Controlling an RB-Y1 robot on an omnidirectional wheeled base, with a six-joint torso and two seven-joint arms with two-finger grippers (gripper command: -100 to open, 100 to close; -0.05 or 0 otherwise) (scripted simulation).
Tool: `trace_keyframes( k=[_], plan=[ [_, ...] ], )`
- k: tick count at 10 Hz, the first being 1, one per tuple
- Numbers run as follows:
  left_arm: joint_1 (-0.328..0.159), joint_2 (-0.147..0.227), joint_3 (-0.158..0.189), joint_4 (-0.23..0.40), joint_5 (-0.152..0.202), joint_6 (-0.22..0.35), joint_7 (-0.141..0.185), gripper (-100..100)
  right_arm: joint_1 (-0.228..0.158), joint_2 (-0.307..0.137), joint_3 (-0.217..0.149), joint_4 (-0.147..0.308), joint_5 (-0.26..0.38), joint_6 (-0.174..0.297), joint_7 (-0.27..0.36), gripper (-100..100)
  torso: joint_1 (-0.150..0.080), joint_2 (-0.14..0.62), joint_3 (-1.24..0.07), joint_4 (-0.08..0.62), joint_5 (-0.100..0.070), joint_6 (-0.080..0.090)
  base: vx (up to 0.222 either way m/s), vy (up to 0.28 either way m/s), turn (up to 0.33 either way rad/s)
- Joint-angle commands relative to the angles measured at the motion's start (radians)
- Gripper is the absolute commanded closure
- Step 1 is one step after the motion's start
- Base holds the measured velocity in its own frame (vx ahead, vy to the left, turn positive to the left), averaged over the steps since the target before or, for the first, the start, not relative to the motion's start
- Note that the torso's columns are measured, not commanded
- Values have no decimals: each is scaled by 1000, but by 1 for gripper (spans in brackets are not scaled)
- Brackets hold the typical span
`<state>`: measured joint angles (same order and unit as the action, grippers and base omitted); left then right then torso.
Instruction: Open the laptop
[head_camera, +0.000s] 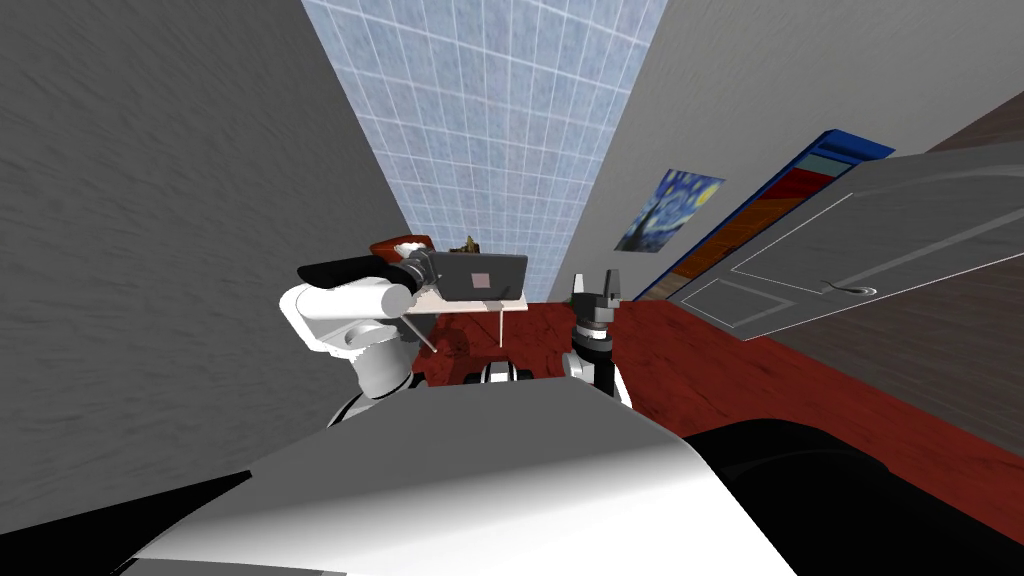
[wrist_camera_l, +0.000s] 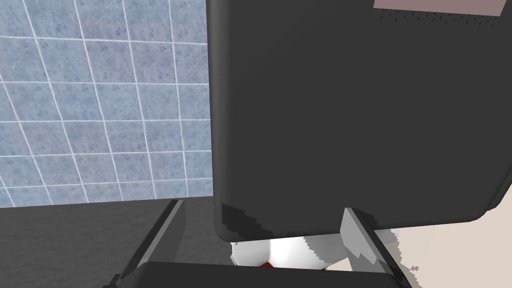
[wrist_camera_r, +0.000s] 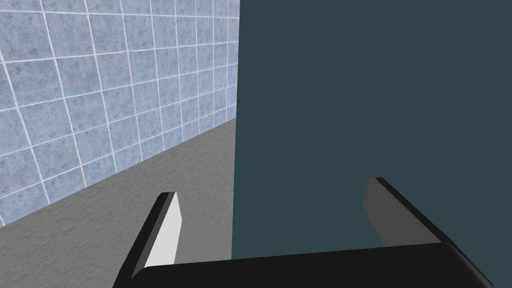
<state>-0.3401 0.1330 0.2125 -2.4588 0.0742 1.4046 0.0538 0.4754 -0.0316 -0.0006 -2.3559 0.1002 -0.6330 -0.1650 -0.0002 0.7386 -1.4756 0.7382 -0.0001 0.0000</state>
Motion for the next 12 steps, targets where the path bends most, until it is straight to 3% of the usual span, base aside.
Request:
trace_keyframes(
  k=[1,7,9,11,12],
  plan=[
    [-20,-9,2,-17,-2,73,8,-100,0,0,0,0,0,0,0,0,0,0,0,0,0,0,44,5,1],
    [-58,-45,4,-107,-9,210,26,-100,0,0,0,0,0,0,0,0,0,-1,0,0,0,0,52,7,1],
    [-62,-55,4,-135,-10,227,29,-100,0,0,0,0,0,0,0,0,0,0,0,0,0,0,35,2,0],
    [-63,-51,5,-98,-12,194,28,-100,0,0,0,0,0,0,0,0,0,1,1,0,0,0,45,0,-9],
    [-62,-52,4,-113,-12,210,28,-100,0,0,0,0,0,0,0,0,0,-3,-2,-1,0,0,51,1,-5]
  ],
)
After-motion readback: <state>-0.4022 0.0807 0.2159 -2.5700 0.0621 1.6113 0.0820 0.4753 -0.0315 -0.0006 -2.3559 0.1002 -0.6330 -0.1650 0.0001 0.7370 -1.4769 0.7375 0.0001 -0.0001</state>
